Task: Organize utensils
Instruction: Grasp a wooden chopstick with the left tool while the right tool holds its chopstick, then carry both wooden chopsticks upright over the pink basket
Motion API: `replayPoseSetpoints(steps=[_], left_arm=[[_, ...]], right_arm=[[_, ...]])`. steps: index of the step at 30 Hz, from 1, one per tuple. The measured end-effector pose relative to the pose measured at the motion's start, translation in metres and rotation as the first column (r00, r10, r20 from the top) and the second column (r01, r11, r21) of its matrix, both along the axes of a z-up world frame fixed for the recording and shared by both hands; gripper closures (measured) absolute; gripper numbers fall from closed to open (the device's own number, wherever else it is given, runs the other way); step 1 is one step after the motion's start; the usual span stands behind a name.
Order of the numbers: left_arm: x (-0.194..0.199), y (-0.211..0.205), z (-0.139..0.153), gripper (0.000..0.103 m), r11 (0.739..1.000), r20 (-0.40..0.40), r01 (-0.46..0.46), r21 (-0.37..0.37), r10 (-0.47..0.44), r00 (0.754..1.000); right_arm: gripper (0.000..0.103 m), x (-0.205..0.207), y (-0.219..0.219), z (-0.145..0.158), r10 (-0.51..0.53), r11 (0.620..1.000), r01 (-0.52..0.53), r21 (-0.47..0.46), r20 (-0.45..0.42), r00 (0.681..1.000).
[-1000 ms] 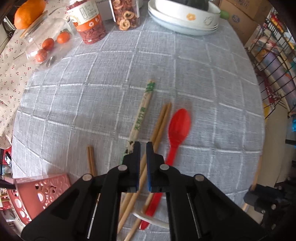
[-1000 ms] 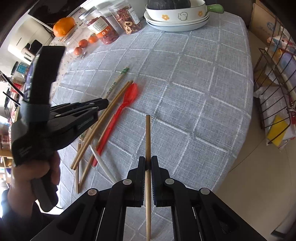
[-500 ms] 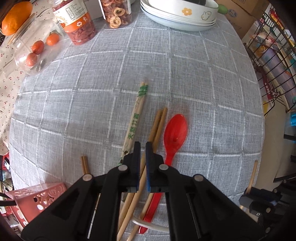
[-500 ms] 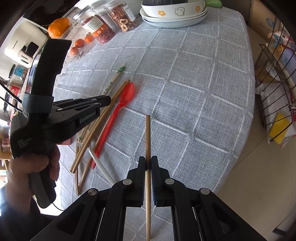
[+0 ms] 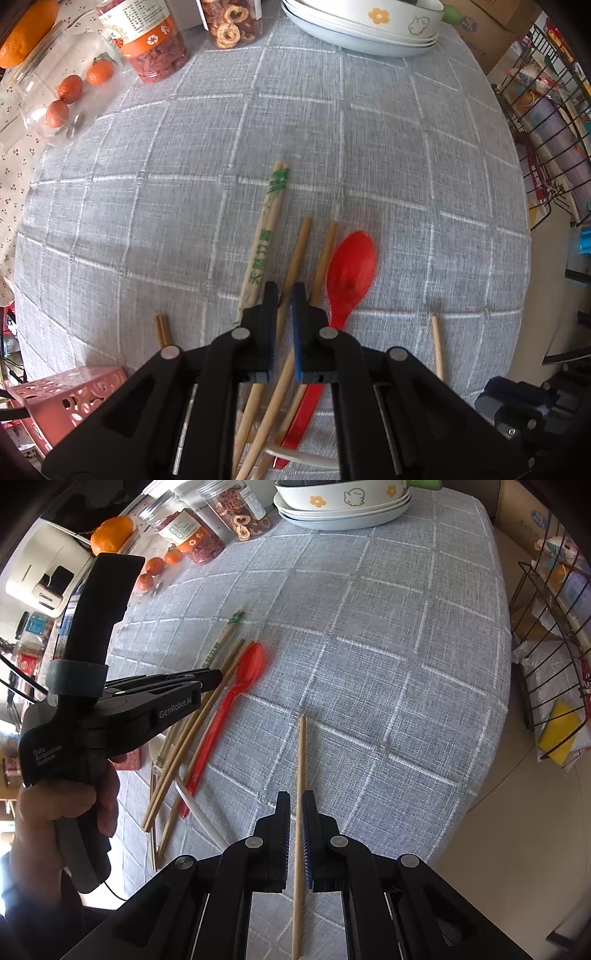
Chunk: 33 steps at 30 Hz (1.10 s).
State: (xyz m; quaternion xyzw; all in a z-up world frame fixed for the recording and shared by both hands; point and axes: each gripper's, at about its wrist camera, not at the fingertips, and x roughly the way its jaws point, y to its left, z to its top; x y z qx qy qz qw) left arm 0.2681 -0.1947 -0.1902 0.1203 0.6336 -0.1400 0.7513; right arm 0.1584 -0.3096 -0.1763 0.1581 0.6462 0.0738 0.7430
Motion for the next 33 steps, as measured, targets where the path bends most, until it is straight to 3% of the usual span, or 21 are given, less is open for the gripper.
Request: replayPoseSetpoints(steps=[7, 11, 13, 17, 22, 26, 28, 29, 33], left_arm=[[-0.007, -0.009, -0.002, 0.094, 1.000, 0.043, 0.010, 0.010, -0.010, 0.999], [-0.025, -0.001, 0.025, 0.096, 0.999, 0.104, 0.024, -0.024, -0.022, 0.994], [-0.034, 0.006, 0.039, 0.096, 0.999, 0.129, 0.026, -0.047, -0.019, 0.991], [-0.062, 0.021, 0.070, 0.096, 0.995, 0.199, 0.047, -0.085, -0.030, 0.980], [-0.099, 0.042, 0.099, 0.096, 0.988, 0.273, 0.088, -0.125, -0.051, 0.961], [-0.127, 0.067, 0.120, 0.096, 0.982, 0.323, 0.098, -0.163, -0.041, 0.945], [-0.138, 0.079, 0.130, 0.096, 0.978, 0.335, 0.095, -0.185, -0.028, 0.942], [-0.142, 0.085, 0.135, 0.096, 0.977, 0.342, 0.092, -0.194, -0.021, 0.939], [-0.158, 0.108, 0.150, 0.096, 0.971, 0.383, 0.088, -0.223, 0.005, 0.924]], right_arm=[[0.097, -0.001, 0.000, -0.005, 0.008, 1.000, -0.008, -0.007, -0.010, 1.000], [0.095, 0.000, -0.005, -0.005, -0.009, 1.000, 0.009, 0.000, 0.001, 1.000], [0.090, 0.001, -0.005, -0.008, -0.017, 1.000, 0.017, -0.002, -0.006, 1.000], [0.067, 0.007, 0.003, -0.016, -0.002, 1.000, 0.002, -0.024, -0.012, 1.000], [0.067, 0.012, 0.020, -0.030, 0.035, 0.993, -0.039, -0.108, -0.034, 0.999], [0.070, 0.013, 0.031, -0.034, 0.065, 0.982, -0.067, -0.178, -0.015, 0.998], [0.091, 0.012, 0.035, -0.034, 0.079, 0.970, -0.077, -0.232, 0.000, 0.997], [0.095, 0.012, 0.035, -0.035, 0.081, 0.967, -0.077, -0.244, 0.003, 0.997], [0.097, 0.009, 0.029, -0.032, 0.032, 0.977, -0.029, -0.210, 0.010, 0.999]])
